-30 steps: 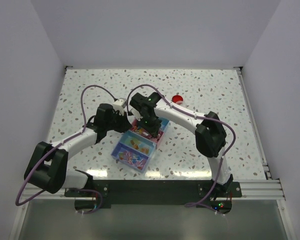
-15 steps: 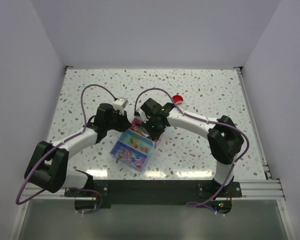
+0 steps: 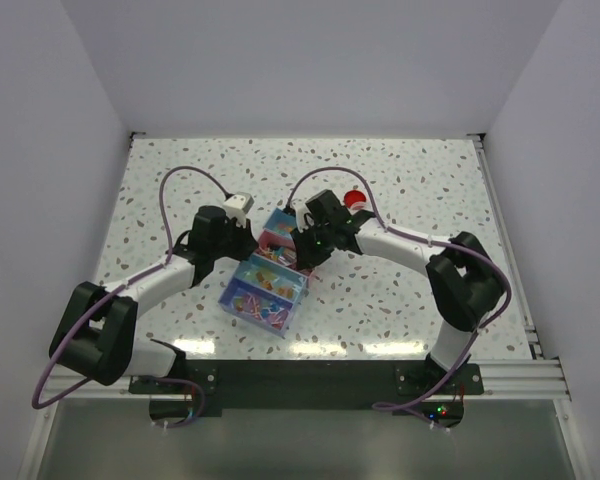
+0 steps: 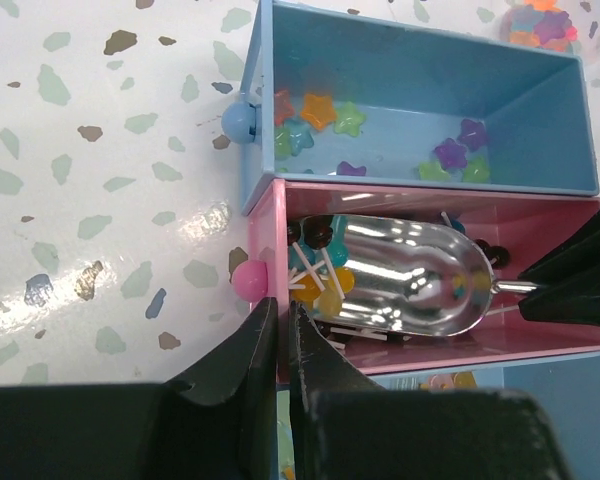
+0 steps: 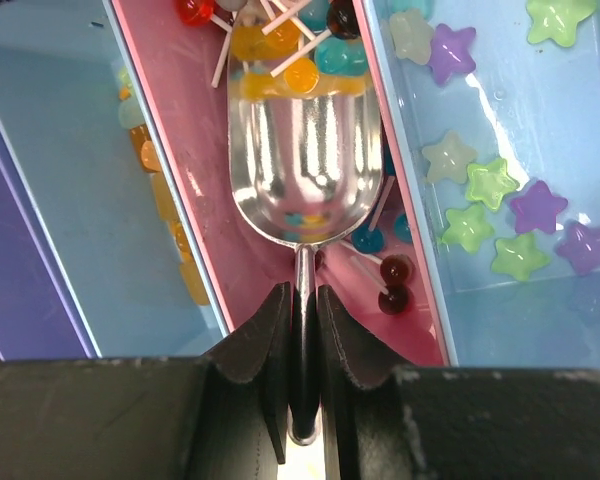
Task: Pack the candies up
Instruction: Scoop the fake candies from the storage box.
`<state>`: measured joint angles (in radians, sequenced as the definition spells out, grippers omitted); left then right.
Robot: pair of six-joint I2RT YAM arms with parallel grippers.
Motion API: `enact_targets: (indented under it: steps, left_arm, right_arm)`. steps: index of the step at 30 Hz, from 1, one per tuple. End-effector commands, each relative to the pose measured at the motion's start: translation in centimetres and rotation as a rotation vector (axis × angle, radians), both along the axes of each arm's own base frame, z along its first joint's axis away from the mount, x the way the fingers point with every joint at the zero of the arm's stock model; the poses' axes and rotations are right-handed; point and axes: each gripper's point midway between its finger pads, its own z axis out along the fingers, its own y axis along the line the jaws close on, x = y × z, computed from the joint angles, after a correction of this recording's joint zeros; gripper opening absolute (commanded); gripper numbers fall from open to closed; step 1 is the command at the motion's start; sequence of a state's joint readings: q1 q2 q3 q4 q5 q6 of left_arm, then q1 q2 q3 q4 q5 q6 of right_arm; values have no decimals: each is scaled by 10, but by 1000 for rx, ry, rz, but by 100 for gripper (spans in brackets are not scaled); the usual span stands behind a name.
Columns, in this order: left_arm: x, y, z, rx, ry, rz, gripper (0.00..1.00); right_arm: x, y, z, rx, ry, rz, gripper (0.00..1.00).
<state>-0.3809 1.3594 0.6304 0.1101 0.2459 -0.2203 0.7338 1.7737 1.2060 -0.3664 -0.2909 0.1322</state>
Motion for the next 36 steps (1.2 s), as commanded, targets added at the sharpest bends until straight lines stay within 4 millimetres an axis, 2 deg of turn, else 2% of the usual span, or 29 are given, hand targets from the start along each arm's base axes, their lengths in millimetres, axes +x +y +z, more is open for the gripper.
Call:
enact_targets:
  steps: [1,10,16,23,32,36]
  left_arm:
    - [-27,-45,22,-136,24,-199,2]
    - [-15,-28,22,-41,-12,-145,1]
    - [-10,-20,27,-41,-19,-115,0]
    - [-2,-11,28,-12,-27,-67,0]
    - [0,-3,27,0,-27,-44,0]
    - [0,-4,27,-4,-24,-45,0]
  right_arm:
    - [38,66,65,335,-231,75,0]
    - [38,38,73,336,-272,60,0]
    - [35,32,73,340,-302,70,0]
    - [31,29,84,349,-336,85,0]
    - [24,20,77,371,-328,87,0]
    - [23,18,64,323,-302,115,0]
